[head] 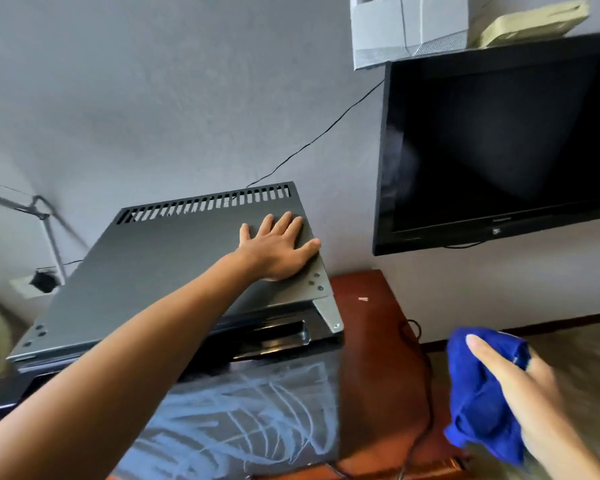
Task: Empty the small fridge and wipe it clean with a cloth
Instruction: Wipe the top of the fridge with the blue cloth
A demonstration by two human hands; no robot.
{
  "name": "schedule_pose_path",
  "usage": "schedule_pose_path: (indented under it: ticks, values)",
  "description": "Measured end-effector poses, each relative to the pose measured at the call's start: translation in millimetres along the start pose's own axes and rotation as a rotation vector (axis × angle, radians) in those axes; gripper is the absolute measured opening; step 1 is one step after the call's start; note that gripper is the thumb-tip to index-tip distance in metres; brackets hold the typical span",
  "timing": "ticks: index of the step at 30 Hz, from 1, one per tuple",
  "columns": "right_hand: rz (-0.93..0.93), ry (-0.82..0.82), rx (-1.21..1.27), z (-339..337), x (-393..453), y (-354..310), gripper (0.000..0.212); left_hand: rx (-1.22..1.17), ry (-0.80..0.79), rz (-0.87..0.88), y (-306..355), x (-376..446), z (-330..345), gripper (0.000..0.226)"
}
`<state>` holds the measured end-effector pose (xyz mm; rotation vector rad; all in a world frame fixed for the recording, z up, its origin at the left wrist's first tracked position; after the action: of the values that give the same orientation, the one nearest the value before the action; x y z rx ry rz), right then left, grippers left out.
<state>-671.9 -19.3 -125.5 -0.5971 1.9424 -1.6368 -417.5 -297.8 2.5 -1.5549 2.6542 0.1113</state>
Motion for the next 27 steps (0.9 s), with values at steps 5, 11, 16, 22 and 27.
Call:
schedule_pose_path:
  ticks: [5,11,16,22,27]
  values:
    - [0.042,-0.289,0.260,69.9,36.6,-12.5,0.047,-0.006,-0.023,-0.136,4.2,12.3,-2.0,0.084]
    - [-0.033,-0.616,0.486,130.2,50.4,-43.2,0.053,-0.004,-0.030,-0.211,-2.6,43.3,-5.9,0.074]
    - [-0.136,-0.677,0.609,158.1,42.8,-59.9,0.041,-0.029,-0.019,-0.201,-7.9,63.1,-7.9,0.061]
    - [-0.509,-0.671,0.359,173.5,-5.8,-46.3,0.064,-0.061,0.012,-0.156,-12.7,65.7,-4.0,0.059]
    - [-0.642,-0.545,0.277,205.3,-5.7,-39.4,0.062,-0.094,0.014,-0.166,-14.6,66.9,-1.9,0.069]
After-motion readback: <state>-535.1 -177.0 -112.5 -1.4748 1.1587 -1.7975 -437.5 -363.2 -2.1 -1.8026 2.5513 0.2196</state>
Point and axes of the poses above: each hand's wrist, its own x-axis towards the middle knuckle, its own z-axis out of the palm, y = z × x, the point moved 5 cm from there along x, towards the middle knuckle, and after that the axes turned 2 degrees about -z, right-handed, at the moved point
